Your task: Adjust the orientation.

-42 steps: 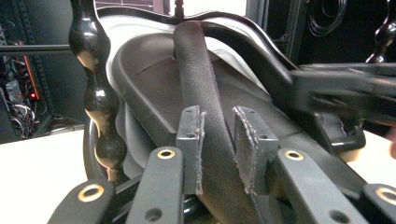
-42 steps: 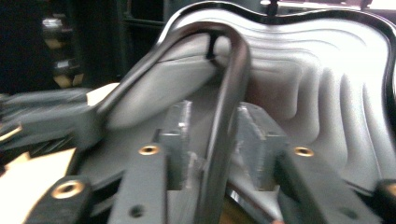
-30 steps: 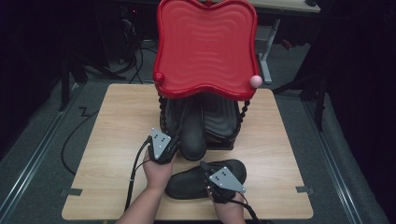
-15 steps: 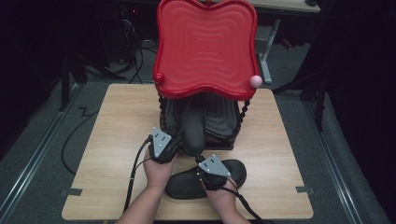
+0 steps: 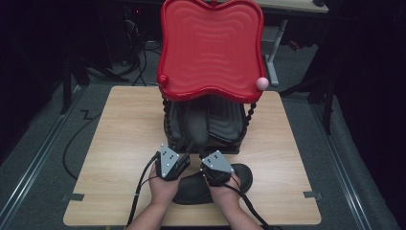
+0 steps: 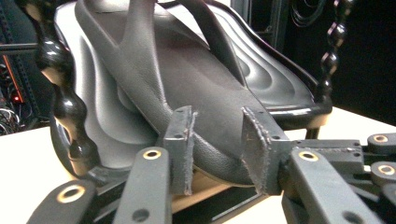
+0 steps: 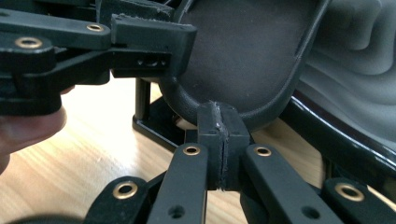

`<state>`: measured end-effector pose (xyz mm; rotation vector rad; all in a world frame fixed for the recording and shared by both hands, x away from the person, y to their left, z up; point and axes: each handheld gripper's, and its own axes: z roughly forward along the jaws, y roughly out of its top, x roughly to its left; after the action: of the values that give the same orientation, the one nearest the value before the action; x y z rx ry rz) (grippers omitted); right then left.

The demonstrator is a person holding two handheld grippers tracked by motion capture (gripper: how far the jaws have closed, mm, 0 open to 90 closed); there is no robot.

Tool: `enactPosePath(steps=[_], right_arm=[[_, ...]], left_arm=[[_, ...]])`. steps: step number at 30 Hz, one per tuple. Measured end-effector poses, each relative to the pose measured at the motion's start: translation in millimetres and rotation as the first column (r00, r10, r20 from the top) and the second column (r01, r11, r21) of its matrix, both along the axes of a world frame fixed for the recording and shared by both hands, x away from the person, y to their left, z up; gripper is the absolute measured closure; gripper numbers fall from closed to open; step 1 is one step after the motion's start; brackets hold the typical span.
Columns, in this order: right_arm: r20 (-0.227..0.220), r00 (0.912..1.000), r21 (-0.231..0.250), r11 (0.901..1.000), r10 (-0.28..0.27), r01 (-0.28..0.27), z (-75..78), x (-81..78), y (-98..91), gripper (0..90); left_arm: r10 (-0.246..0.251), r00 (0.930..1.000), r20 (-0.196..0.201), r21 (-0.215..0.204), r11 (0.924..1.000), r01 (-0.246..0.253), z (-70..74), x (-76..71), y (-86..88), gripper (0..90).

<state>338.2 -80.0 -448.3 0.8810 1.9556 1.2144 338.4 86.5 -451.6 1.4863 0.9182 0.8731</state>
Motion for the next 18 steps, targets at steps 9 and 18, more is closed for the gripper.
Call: enactPosePath(steps=[9, 18], right_arm=[[0.013, 0.9997, 0.031, 0.9993, -0.020, 0.020, 6.4, 17.8, 4.1, 88.9], [0.013, 0.9986, 0.057, 0.9971, -0.051, 0.051, 9.4, 26.7, 6.6, 88.7]], left_arm=[[0.024, 0.9997, -0.002, 0.012, 0.9997, -0.024, 7.5, 15.7, 4.0, 68.6], [0.021, 0.9997, -0.015, -0.013, 0.9997, -0.022, 3.6, 18.4, 11.3, 67.8]])
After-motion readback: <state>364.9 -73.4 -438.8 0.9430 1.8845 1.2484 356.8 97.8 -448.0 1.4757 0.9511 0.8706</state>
